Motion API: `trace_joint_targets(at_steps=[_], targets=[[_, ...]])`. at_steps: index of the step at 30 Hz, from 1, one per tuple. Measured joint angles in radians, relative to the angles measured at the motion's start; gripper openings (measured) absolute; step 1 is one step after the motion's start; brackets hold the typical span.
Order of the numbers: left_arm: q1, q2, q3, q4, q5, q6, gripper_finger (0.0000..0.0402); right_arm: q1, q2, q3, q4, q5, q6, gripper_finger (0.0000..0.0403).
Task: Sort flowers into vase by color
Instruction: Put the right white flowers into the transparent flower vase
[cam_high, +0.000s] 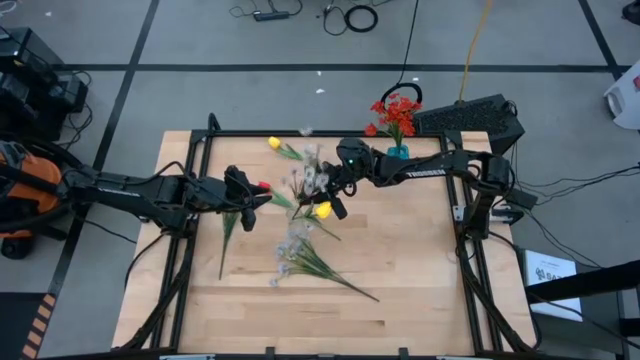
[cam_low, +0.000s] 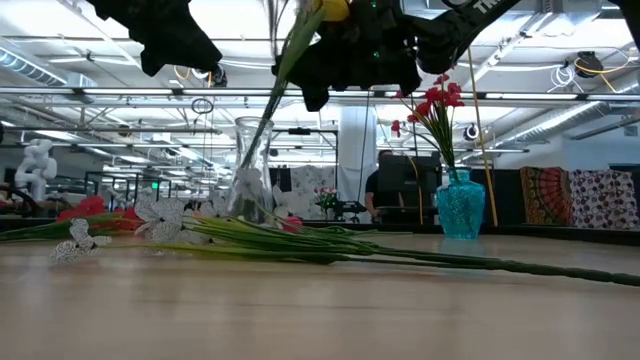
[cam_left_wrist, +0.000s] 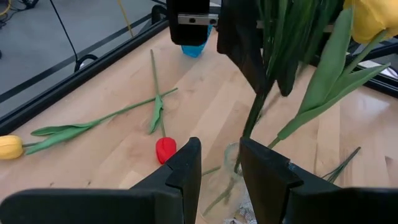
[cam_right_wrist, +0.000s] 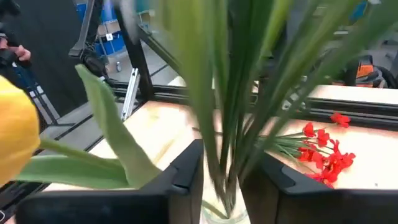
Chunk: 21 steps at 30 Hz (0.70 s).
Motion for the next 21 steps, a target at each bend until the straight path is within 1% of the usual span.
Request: trace_joint_targets(at_steps=[6,9,11,14,18,21], targets=[[0.0,0.0,0.0,0.0,0.0,0.003,0.0116,0.006,0.0,0.038,-0.003,0.0,0.016,0.0122],[0.0,0.0,0.0,0.0,0.0,0.003,0.0116,0.014,-0.001,0.081,-0.05,0.0,-0.001,0.0135],[0.0,0.0,0.0,-0.001,0.0,0.003,0.0116,0.016,-0.001,0.117,-0.137,0.0,-0.029,0.0142],[0.0,0.0,0.0,-0.002,0.0,0.003,0.0116,0.017,-0.001,0.18,-0.317,0.013,-0.101,0.0149],[0.0,0.0,0.0,-0.006,0.0,0.003,0.0116,0.021,-0.002,0.239,-0.516,0.125,-0.205,0.0153],[0.0,0.0,0.0,-0.01,0.0,0.003,0.0116,0.024,-0.002,0.258,-0.577,0.164,-0.253,0.0153]])
